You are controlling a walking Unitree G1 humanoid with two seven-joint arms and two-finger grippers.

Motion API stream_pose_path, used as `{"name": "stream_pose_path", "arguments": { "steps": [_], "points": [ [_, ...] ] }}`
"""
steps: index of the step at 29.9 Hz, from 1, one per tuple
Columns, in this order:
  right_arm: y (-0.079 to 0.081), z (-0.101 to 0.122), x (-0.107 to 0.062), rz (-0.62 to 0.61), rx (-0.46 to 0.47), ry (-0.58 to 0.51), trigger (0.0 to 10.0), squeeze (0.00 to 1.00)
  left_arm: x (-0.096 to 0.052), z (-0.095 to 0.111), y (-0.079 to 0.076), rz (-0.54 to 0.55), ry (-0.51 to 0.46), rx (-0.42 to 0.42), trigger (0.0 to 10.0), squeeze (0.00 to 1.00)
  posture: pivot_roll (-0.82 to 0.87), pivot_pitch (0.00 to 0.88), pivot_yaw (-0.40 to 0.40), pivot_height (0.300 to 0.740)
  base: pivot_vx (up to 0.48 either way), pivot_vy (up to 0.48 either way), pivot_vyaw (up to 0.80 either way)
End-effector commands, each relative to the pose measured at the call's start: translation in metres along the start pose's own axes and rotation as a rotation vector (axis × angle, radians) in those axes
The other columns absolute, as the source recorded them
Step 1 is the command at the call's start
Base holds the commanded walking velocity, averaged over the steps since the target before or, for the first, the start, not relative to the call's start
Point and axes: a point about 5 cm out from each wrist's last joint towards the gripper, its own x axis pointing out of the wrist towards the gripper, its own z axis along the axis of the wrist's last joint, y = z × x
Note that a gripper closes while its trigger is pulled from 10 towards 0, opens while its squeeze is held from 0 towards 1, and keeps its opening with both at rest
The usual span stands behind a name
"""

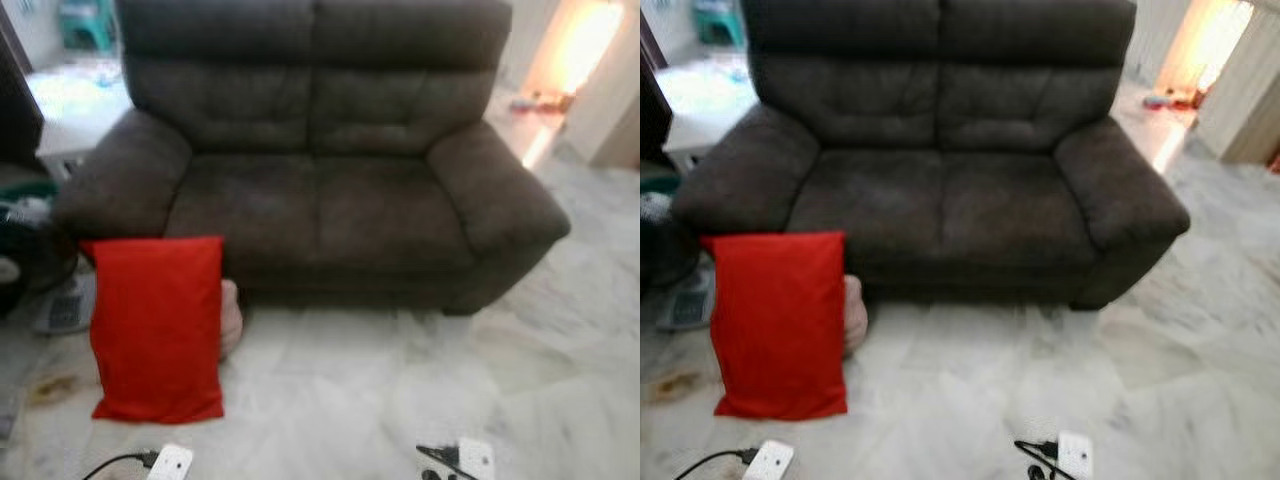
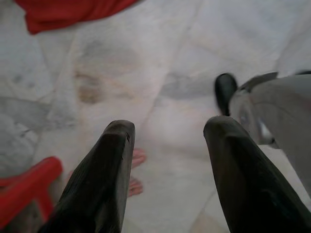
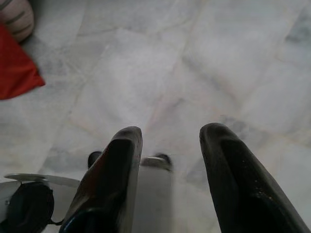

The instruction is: Move the pillow to the sofa from floor

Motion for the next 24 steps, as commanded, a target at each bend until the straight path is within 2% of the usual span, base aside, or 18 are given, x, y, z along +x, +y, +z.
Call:
{"name": "stream_pose_path", "arguments": {
  "steps": [1, 6, 12, 24],
  "points": [
    [-0.0083, -0.0046, -0.0026, -0.024, 0.007, 0.015, 10.0, 0.0, 0.001, 0.0003, -0.0071, -0.017, 0.003, -0.013, 10.0, 0.0, 0.09, 0.052, -0.023, 0.74, 0.0, 0.458, 0.0],
    [-0.0081, -0.0046, -0.0026, -0.019, 0.003, 0.017, 10.0, 0.0, 0.001, 0.0004, -0.0069, -0.014, 0.001, -0.013, 10.0, 0.0, 0.09, 0.051, -0.022, 0.74, 0.0, 0.447, 0.0],
    [-0.0083, -0.0039, -0.0024, -0.018, 0.005, 0.017, 10.0, 0.0, 0.0012, 0.0017, -0.0068, -0.011, -0.003, 0.004, 10.0, 0.0, 0.09, 0.051, -0.025, 0.74, 0.0, 0.0, 0.0],
    [-0.0076, -0.0031, -0.0021, -0.002, -0.021, 0.025, 10.0, 0.0, 0.0012, 0.0006, -0.0076, -0.012, 0.0, -0.046, 10.0, 0.0, 0.09, 0.041, -0.028, 0.74, 0.0, 0.0, 0.0]
  ]
}}
